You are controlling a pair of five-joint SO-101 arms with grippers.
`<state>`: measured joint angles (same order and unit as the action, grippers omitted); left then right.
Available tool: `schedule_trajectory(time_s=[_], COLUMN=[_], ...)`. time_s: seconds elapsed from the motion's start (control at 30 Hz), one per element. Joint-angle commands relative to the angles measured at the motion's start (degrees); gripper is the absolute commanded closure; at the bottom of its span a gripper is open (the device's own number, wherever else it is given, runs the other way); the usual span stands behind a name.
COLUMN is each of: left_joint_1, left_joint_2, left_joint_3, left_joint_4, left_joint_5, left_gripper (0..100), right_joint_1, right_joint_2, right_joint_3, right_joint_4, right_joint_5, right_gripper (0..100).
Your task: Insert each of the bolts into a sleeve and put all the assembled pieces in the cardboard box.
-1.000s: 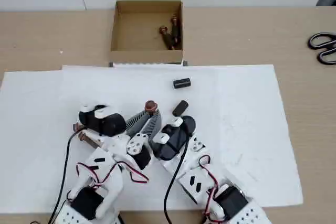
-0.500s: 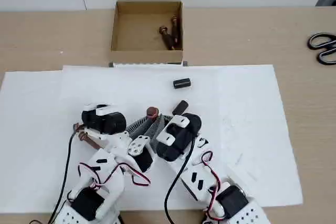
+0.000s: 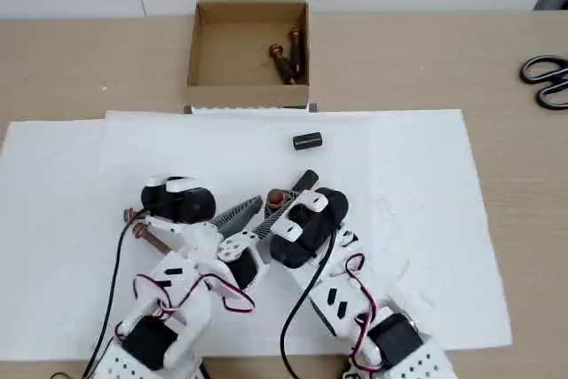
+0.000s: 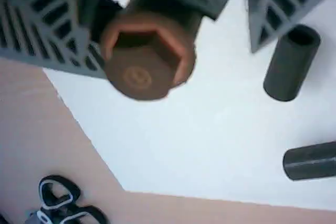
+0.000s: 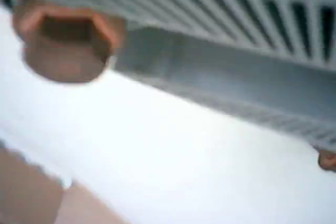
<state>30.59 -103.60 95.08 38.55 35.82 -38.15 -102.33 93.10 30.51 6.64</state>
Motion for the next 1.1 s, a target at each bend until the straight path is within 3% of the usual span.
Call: schedule_trajectory(time_s=[0.0,0.23,0.43,0.53,0.63,0.77,0.97,1.07], left_joint_1=[0.18,0.0,-4.92,-7.56,-11.25,-15.56,-22.86,-24.0], left_joint_2=[-0.09,-0.09,-0.09,-0.09,-0.09,-0.09,0.18,0.18], left_joint_3=[-1.63,-8.13,-13.58,-13.76,-13.32,-7.6,1.45,1.27], left_joint_4=[0.88,3.16,7.56,8.09,8.09,8.18,3.52,4.92], left_joint_5=[-0.44,-4.04,-6.59,-7.38,-7.38,-9.49,-18.55,-21.19], left_gripper=[78,78,79,86,100,100,99,99], right_joint_1=[0.48,0.66,0.75,0.75,0.92,5.14,14.64,17.27], right_joint_2=[-0.75,-0.75,-0.75,-0.75,-0.75,-0.22,-0.13,-0.04], right_joint_3=[-1.49,-0.44,1.14,1.93,2.11,2.11,2.2,-0.62], right_joint_4=[-2.95,-2.95,-2.95,-2.95,-2.95,-2.86,-2.86,-0.13], right_joint_5=[0.35,0.35,0.35,0.35,0.35,-0.18,-9.14,-14.33], right_gripper=[99.5,99.5,99.5,99.5,99.5,99.5,99.5,99.5])
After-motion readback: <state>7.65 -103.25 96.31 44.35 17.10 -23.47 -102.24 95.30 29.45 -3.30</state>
